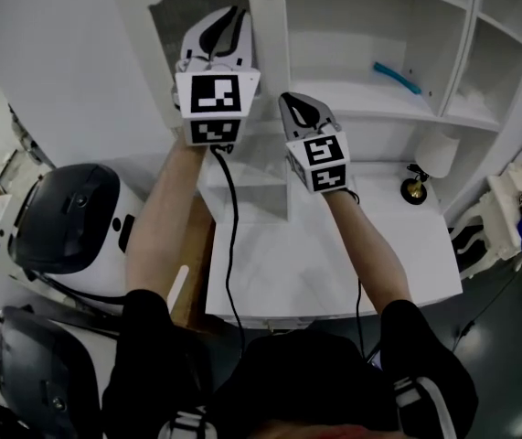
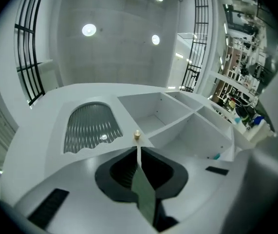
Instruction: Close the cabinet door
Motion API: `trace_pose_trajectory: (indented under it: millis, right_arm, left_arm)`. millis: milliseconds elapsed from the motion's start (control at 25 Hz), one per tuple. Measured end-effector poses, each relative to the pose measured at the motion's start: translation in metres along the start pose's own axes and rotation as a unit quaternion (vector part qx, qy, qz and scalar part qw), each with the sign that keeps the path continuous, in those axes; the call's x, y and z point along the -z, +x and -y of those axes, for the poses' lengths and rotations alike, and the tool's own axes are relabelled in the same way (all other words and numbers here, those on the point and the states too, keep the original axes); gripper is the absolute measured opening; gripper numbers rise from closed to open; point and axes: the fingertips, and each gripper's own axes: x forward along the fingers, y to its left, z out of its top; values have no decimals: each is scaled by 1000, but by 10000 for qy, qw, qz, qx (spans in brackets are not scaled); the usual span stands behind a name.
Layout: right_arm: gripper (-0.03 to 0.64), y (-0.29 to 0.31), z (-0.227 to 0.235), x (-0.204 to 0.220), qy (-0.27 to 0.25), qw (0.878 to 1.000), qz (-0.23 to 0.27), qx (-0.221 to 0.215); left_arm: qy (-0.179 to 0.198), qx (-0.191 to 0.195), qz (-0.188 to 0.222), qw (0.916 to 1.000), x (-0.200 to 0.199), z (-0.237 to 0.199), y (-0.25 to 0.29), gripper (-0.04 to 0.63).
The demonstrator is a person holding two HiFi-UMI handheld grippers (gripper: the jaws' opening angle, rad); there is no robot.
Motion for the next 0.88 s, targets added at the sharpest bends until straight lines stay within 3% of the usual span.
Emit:
trace_pose_trajectory:
  millis: [120, 360, 880]
  right_arm:
    - [20, -13, 2, -3, 178, 9998, 95, 93]
    - [20, -34, 7, 4, 639, 9975, 81, 280]
    - [18, -98, -11, 14, 1261, 9909, -13, 482]
  left_arm:
    - [-273, -99, -75, 9996, 14, 4, -18, 25]
    - [-832, 121, -231, 9962, 35, 34, -55, 12]
    - [-1232, 455, -665, 9891, 60, 104, -123, 11]
